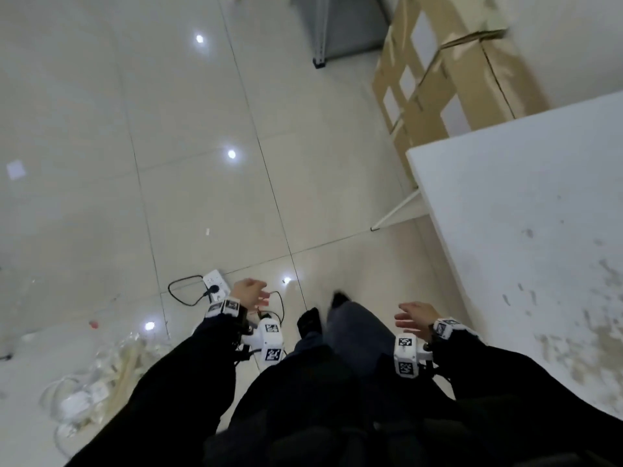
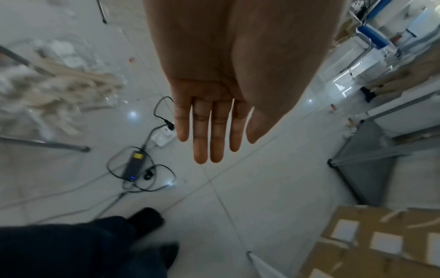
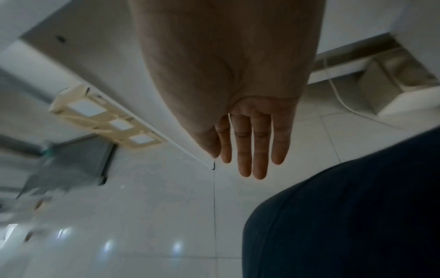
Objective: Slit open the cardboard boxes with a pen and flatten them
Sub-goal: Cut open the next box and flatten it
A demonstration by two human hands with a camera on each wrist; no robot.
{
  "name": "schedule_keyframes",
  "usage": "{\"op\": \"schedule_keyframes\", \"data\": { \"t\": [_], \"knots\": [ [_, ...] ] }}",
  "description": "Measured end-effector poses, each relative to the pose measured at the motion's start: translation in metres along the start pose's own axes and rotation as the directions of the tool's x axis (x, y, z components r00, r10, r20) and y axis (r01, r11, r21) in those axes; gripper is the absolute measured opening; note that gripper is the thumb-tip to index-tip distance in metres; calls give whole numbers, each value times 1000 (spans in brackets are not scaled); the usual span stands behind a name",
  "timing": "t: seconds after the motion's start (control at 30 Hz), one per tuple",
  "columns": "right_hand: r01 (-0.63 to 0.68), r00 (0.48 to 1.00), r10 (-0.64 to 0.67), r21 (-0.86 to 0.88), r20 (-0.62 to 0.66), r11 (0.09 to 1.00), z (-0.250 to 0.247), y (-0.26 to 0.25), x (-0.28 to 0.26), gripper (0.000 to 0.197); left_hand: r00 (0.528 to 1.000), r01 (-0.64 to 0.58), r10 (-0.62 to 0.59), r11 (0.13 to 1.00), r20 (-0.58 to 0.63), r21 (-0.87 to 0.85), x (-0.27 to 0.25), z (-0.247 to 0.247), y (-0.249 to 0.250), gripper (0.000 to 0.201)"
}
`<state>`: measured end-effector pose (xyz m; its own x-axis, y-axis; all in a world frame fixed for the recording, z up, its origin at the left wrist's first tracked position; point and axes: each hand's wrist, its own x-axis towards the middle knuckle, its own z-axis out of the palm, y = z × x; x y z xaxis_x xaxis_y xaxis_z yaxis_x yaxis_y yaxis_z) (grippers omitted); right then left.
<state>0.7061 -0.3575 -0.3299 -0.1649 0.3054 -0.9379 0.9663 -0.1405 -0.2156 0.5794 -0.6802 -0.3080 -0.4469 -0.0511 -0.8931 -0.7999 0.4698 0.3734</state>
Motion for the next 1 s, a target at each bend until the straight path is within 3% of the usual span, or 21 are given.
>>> {"op": "schedule_keyframes", "data": {
  "t": [0.1, 0.27, 0.37, 0.47, 0.6, 0.8, 0.9, 1.0],
  "knots": [
    [-94, 995, 97, 68, -36, 993, 6, -45, 20, 29, 999, -36, 37, 999, 30, -31, 30, -6, 68, 28],
    [-82, 995, 79, 63, 58, 995, 34, -169, 49, 32, 997, -75, 75, 997, 5, -7, 74, -30, 167, 15],
    [62, 995, -60, -24, 85, 998, 57, -251, 51, 16, 1000, 8, -8, 998, -11, 59, 90, -54, 206, 15],
    [270, 957, -252, -121, 140, 955, 78, -334, 51, 14, 995, 90, -83, 989, -62, 116, 120, -88, 251, 14],
    [331, 932, -310, -92, 188, 939, 84, -411, 56, 8, 983, 163, -139, 961, -121, 223, 161, -123, 308, 21],
    [257, 961, -264, 93, 76, 962, 35, -477, 106, 9, 988, 153, -126, 901, -92, 407, 238, -120, 443, 31],
    [155, 988, -151, 271, -34, 950, -5, -480, 131, 8, 998, 57, -51, 854, -25, 517, 270, -82, 535, 32],
    [27, 995, 20, 441, -101, 897, -43, -464, 148, 9, 992, -125, 81, 770, 98, 626, 287, -19, 617, 32]
  ]
}}
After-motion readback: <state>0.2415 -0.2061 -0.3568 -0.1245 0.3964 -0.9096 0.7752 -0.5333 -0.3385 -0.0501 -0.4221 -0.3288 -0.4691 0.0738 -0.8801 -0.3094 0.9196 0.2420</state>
